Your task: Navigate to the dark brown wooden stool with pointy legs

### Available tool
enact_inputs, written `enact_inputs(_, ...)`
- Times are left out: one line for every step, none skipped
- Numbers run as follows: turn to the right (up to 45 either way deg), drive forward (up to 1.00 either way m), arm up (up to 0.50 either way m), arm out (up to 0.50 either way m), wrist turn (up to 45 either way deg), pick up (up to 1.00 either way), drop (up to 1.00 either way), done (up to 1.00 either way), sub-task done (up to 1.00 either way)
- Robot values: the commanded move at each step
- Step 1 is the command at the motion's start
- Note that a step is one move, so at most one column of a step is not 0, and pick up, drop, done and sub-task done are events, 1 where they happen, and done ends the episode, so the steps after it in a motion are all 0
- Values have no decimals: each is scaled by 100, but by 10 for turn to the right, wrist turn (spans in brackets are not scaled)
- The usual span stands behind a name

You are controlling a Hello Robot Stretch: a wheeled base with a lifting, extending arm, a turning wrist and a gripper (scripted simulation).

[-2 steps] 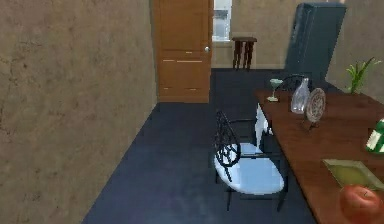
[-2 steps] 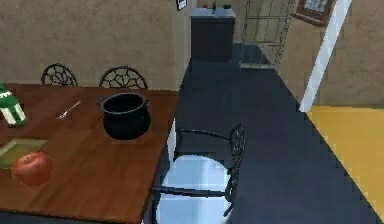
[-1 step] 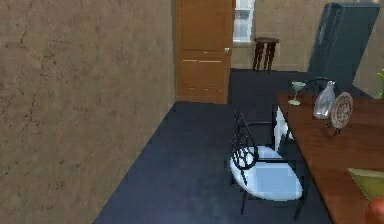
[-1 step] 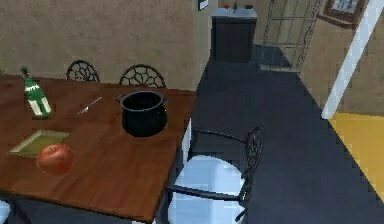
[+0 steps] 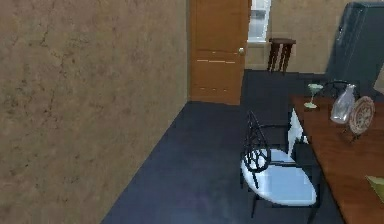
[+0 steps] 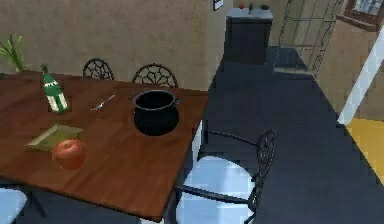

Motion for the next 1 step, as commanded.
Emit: enact_inputs(0, 100, 0, 0, 0, 0, 0, 0, 0)
